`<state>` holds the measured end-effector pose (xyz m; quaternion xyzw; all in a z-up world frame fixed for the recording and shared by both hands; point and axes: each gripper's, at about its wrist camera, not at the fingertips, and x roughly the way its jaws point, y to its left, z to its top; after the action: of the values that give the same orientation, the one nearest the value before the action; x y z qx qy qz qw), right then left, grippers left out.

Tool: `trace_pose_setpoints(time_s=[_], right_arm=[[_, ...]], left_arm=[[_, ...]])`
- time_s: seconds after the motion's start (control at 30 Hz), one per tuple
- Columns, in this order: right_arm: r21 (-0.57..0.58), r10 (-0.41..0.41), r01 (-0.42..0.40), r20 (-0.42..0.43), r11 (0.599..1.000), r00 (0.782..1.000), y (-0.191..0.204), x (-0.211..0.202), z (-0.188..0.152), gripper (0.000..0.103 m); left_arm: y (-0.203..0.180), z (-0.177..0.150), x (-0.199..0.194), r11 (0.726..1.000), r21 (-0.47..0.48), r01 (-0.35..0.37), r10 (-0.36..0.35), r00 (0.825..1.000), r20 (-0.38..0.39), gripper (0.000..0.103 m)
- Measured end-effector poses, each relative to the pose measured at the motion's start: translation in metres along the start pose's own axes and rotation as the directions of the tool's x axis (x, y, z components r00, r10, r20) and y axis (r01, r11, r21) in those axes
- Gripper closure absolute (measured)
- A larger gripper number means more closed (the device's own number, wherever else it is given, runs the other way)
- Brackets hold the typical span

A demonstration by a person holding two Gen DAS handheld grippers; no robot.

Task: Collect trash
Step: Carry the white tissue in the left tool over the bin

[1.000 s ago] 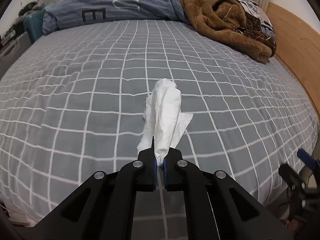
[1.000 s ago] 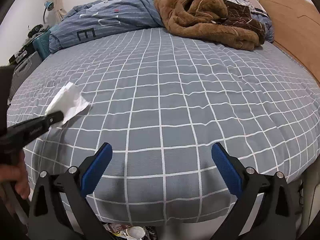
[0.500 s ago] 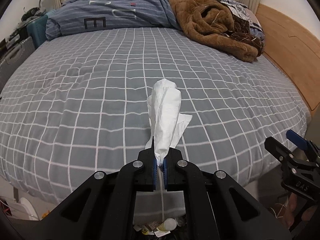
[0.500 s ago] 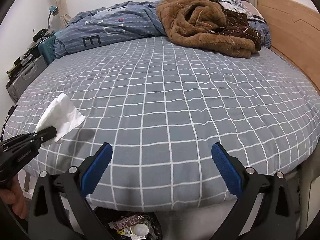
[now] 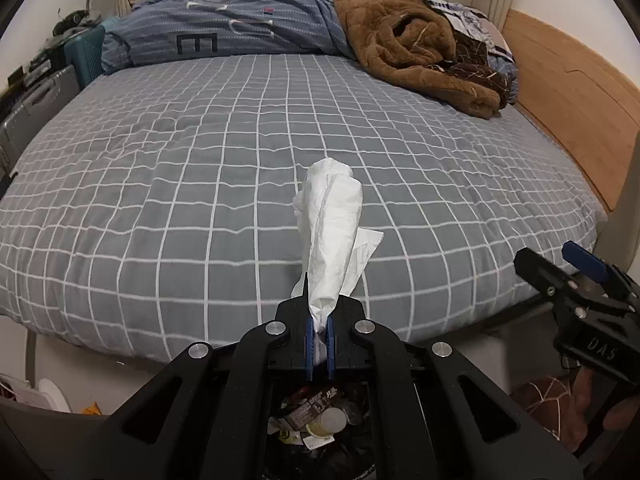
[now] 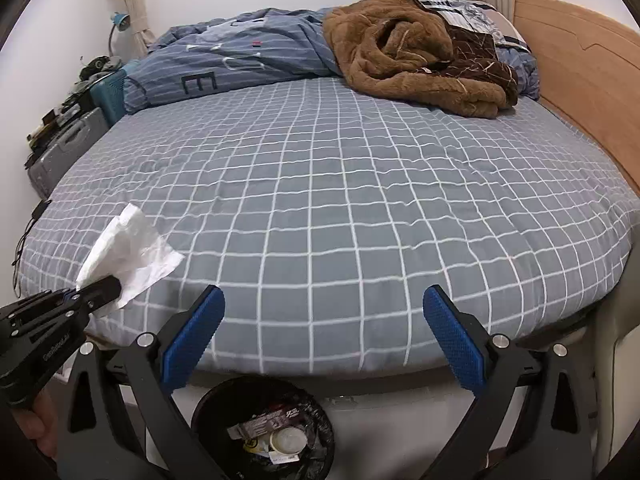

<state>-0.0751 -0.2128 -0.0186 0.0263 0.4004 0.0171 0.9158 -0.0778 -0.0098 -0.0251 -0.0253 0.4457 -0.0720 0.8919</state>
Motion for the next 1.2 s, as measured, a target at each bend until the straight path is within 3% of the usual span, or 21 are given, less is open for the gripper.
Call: trace_pose_setpoints(time_s=[0.63, 1.2], right_arm=[[-0.011, -0.004, 0.003, -0.034, 1.000, 0.999, 0.014, -0.033, -0.054, 0.008], [-0.001, 0.026, -0.027, -0.157, 1.000, 0.987, 0.020, 0.004, -0.123, 0.007]], left_arm=[[0.009, -0.069, -0.035, 0.999, -0.032, -0.015, 0.014, 0.999, -0.041, 0.099], [0.020, -0.135, 0.002, 0.997, -0.065, -0.040, 0.030, 0.987, -0.155, 0.099]])
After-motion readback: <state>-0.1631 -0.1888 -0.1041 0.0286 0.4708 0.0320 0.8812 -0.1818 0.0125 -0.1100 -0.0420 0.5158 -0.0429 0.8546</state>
